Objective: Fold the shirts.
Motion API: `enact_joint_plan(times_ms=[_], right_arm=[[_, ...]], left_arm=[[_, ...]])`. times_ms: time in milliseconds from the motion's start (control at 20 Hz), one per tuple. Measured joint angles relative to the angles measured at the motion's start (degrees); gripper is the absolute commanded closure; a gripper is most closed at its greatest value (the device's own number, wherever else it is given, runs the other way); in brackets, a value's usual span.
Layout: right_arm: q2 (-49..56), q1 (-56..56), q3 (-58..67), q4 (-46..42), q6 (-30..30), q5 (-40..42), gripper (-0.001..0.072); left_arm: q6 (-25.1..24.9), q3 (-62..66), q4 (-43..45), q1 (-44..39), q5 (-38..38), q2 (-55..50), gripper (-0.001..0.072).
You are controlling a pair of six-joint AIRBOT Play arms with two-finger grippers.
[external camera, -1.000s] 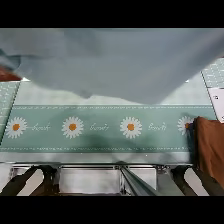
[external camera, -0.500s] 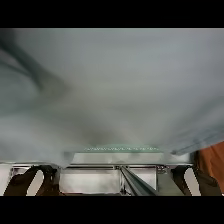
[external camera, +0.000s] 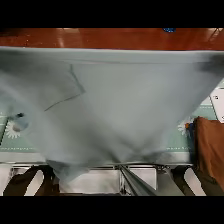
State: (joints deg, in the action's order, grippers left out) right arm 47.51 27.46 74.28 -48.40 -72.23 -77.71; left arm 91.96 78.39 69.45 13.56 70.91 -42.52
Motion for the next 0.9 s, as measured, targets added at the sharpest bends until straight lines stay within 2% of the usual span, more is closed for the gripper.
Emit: enact_joint_plan(times_ms=[200, 300, 400, 500, 650, 800, 900], right_arm=[[16.17, -7.04, -2.32, 3.41, 5.03, 8.33, 0.069], [24.94, -10.29, -0.39, 3.85, 5.68, 13.2, 0.069], [34.23, -12.35, 4.42, 4.42, 4.94, 17.79, 0.069], [42.03, -13.35, 10.56, 4.74, 2.93, 20.13, 0.069], [50.1, -13.9, 18.25, 4.7, -0.37, 20.61, 0.069], [53.9, -14.14, 21.94, 3.39, -2.25, 18.86, 0.0689], [55.06, -14.25, 22.91, -0.66, -2.71, 15.58, 0.0689]], left_arm=[[0.52, -10.58, -4.7, -3.34, -16.22, -14.93, 0.0692], [0.66, -10.36, -6.86, -5.31, -23.78, -24.17, 0.0692], [1.88, -6.73, -8.61, -6.4, -27.3, -33.68, 0.0692], [2.99, -0.48, -10.05, -6.95, -27.47, -42.66, 0.0692], [3.91, 9.92, -11.23, -7.32, -23.32, -53.37, 0.0692], [3.93, 16.83, -11.65, -7.19, -18.49, -58.99, 0.0692], [2.58, 18.86, -11.65, -6.6, -15.1, -60.76, 0.0692]])
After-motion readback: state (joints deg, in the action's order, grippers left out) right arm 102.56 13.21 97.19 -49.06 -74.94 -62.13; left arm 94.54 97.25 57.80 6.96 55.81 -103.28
